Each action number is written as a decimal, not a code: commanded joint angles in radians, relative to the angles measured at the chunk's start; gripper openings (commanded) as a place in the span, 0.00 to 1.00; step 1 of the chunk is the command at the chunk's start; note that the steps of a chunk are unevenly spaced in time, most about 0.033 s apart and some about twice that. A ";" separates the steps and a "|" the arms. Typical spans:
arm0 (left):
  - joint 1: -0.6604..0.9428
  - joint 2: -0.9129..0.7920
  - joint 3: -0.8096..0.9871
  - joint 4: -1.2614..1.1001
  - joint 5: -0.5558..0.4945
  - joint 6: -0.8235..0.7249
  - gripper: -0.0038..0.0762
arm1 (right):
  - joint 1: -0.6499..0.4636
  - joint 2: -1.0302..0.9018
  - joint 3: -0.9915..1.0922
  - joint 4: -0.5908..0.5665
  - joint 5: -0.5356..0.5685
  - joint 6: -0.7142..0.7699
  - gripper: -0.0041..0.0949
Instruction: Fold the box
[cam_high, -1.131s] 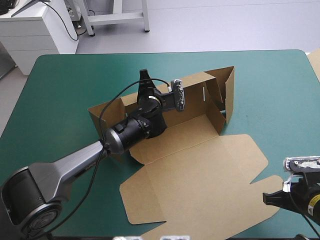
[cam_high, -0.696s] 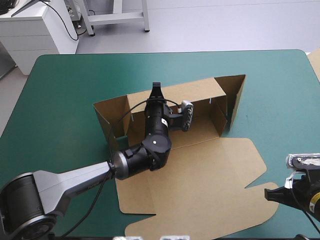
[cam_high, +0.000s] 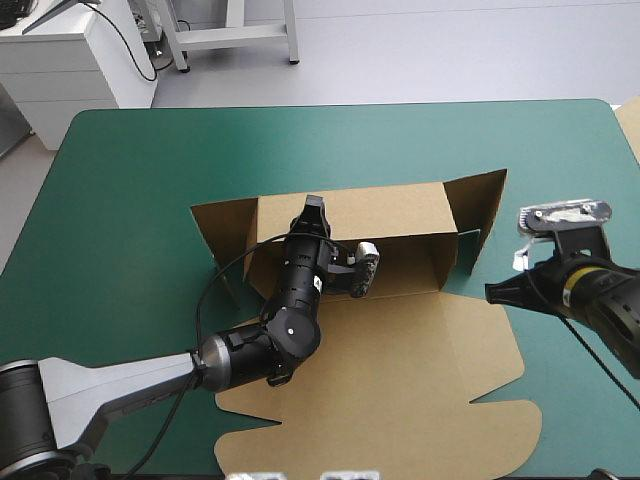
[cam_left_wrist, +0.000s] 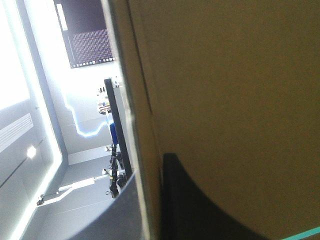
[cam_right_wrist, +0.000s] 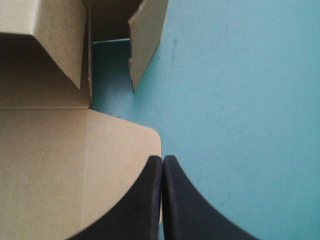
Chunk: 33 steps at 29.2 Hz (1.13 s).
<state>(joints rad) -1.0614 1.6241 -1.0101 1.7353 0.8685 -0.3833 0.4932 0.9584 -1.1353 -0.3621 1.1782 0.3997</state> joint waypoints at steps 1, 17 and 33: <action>0.014 -0.027 -0.011 0.052 0.044 0.009 0.04 | -0.014 0.096 -0.129 -0.015 -0.065 -0.069 0.02; 0.014 -0.027 -0.011 0.052 0.068 0.003 0.04 | -0.474 0.639 -0.640 0.581 -0.139 -0.516 0.02; 0.067 -0.027 -0.013 0.052 0.013 0.012 0.04 | -0.616 0.864 -0.745 0.834 0.041 -0.630 0.02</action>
<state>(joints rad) -1.0117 1.6263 -1.0081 1.7530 0.8442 -0.3875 -0.1073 1.8747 -1.8440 0.3881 1.2060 -0.1835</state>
